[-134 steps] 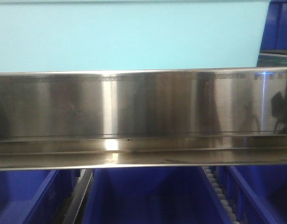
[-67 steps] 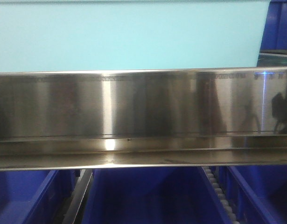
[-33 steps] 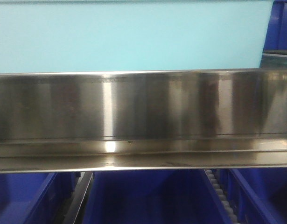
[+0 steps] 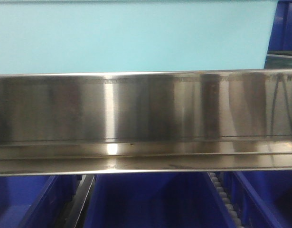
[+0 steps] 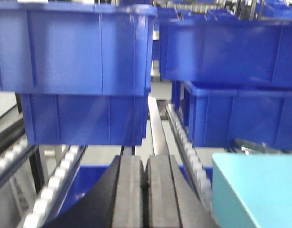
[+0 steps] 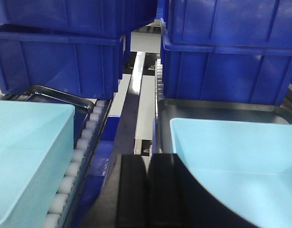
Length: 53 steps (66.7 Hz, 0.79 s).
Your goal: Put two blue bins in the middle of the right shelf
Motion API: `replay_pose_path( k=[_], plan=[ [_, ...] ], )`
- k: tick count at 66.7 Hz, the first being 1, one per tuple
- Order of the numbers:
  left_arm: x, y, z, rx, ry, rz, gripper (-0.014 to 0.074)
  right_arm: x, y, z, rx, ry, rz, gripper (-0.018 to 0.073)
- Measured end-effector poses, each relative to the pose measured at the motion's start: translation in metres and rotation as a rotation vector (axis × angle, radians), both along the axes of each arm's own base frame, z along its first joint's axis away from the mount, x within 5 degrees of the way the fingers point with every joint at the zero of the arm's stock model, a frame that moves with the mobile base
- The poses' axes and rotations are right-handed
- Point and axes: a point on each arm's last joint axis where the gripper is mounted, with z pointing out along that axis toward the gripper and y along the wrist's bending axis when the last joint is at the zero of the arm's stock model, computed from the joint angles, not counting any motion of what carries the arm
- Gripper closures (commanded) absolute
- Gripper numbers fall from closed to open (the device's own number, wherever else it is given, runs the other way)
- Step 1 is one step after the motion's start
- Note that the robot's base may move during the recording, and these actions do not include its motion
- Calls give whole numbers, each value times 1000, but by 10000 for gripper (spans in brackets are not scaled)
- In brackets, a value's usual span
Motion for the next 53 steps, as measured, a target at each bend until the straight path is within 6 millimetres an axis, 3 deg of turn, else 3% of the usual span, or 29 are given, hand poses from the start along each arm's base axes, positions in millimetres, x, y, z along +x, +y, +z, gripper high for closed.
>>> replay_pose_path(
  k=[20,28,34,41,53],
  plan=[
    [11,-2,-1,-31,10,-11,707,6,3,0,51,9,16,724],
    [26,-5,-3,-50,133,-16,707,24,6,-13,40,145,22,724],
    [37,-9,7,-37,222,-37,707,40,10,-21,41,319,42,722],
    [48,-19,28,-2,271,-89,707,56,16,-19,30,448,74,706],
    [77,-44,40,53,404,-176,707,80,30,-8,44,481,68,706]
  ],
)
